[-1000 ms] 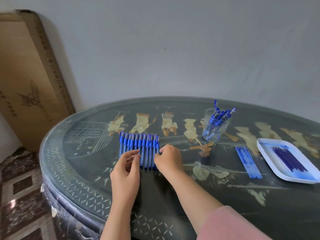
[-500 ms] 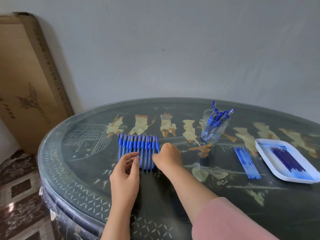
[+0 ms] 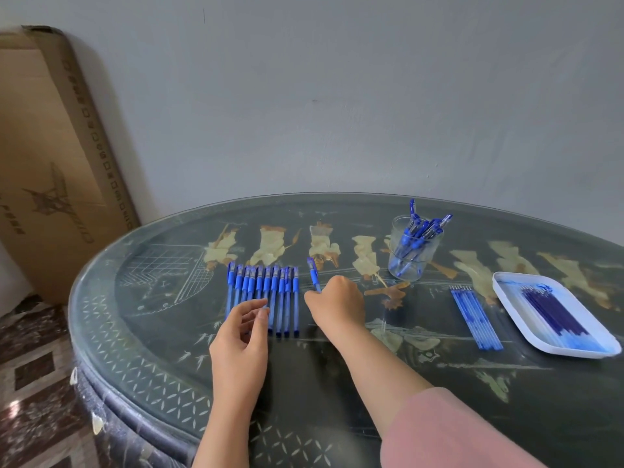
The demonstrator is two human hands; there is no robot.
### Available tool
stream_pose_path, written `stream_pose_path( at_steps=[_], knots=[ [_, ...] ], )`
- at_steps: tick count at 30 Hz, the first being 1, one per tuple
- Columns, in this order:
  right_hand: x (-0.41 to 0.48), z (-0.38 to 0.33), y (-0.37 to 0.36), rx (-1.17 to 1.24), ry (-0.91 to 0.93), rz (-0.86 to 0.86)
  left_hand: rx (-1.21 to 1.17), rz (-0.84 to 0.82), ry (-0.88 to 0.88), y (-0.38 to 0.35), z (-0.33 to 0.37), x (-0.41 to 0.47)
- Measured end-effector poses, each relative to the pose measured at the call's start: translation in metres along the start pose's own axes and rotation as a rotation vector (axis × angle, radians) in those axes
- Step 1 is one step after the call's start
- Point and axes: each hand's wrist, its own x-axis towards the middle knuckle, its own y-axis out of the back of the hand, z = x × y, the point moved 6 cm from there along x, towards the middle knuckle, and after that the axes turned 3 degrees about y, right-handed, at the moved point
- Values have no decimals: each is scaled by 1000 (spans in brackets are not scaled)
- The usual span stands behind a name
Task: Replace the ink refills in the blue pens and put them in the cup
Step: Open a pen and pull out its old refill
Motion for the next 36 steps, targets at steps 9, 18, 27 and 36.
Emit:
stream_pose_path(
  at_steps=[9,18,27,36],
  knots=[
    [-61,57,56,16,458,72,185,-95,-238,-10,22,-16],
    [-101,136,89,-74,610,192,297,-491,-414,-71,33,-72],
    [-112,141,96,-163,703,273,320,-481,-405,-92,31,-91],
    [-112,135,89,-284,803,302,346,-556,-441,-98,32,-99]
  ],
)
